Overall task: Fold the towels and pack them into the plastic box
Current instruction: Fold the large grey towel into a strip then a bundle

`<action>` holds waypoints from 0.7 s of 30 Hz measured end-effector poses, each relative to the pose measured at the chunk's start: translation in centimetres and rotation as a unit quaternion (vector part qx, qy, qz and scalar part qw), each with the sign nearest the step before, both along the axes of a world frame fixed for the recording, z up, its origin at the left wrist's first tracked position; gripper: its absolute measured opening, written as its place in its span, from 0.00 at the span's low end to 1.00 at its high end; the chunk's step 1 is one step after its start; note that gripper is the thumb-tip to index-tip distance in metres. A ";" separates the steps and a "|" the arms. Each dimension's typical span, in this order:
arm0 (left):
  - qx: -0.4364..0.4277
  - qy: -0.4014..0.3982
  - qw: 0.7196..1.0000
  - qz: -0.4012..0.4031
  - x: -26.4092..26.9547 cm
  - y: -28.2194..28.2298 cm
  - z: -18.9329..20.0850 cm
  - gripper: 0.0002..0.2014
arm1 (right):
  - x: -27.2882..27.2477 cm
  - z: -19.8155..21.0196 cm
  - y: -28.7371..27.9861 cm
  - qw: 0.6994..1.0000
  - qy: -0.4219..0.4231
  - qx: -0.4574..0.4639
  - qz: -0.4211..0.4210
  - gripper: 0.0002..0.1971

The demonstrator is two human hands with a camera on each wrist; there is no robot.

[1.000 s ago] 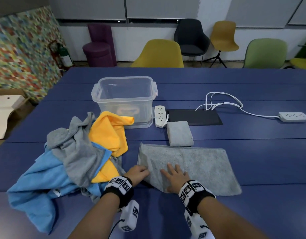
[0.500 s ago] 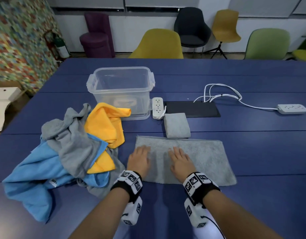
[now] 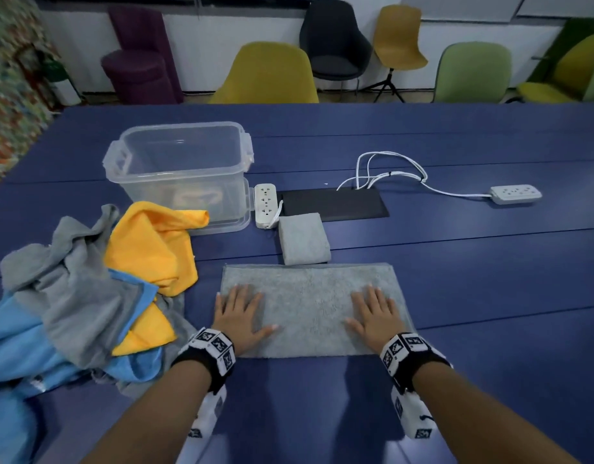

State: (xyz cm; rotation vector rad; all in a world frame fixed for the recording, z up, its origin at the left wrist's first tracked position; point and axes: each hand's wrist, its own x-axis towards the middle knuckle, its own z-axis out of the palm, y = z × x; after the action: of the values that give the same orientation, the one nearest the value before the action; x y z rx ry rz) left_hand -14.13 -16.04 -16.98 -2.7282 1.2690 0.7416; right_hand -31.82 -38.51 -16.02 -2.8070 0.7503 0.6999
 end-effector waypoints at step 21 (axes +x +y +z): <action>-0.113 -0.036 0.972 0.203 1.5 4.4 2.0 0.09 | -1.0 2.4 1.2 0.991 -0.004 -0.127 -0.031 0.15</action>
State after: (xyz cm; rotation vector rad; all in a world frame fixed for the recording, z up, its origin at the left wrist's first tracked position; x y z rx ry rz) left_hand -12.61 -11.63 -14.95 -3.2177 0.8327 0.5380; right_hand -32.80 -37.35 -13.67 -2.9925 0.9834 0.6209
